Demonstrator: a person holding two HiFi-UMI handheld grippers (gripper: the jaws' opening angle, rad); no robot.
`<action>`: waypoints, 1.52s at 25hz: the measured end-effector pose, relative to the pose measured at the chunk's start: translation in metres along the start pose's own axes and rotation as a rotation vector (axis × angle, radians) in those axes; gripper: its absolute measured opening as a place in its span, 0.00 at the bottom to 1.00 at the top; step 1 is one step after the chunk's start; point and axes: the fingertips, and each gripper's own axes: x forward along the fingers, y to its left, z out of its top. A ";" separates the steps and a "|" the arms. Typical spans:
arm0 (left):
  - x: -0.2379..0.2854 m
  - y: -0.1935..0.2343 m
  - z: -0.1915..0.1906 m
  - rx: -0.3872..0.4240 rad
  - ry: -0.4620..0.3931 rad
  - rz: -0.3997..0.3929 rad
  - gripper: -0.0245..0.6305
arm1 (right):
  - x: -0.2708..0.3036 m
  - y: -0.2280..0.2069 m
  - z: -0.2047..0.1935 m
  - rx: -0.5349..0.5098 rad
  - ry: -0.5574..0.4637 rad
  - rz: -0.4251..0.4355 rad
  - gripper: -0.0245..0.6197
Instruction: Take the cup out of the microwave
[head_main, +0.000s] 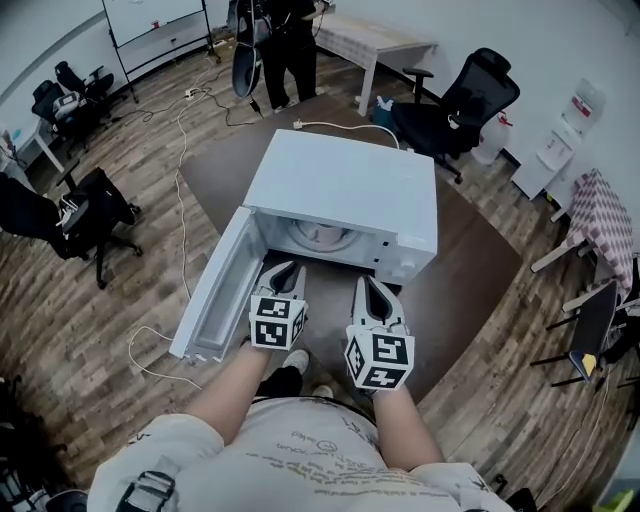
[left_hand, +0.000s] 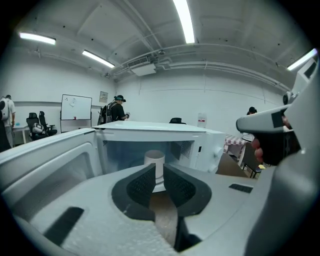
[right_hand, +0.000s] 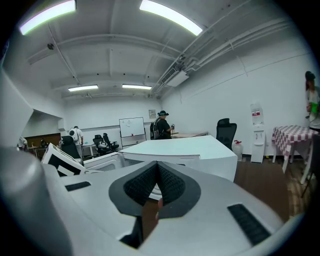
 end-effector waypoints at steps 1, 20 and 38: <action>0.009 0.002 -0.002 0.002 0.004 -0.002 0.11 | 0.002 -0.004 -0.002 -0.001 0.008 -0.013 0.06; 0.116 0.040 -0.042 0.046 0.185 -0.054 0.18 | 0.034 -0.039 -0.010 -0.056 0.063 -0.180 0.06; 0.162 0.035 -0.050 0.071 0.221 -0.166 0.19 | 0.038 -0.071 -0.013 -0.049 0.091 -0.278 0.06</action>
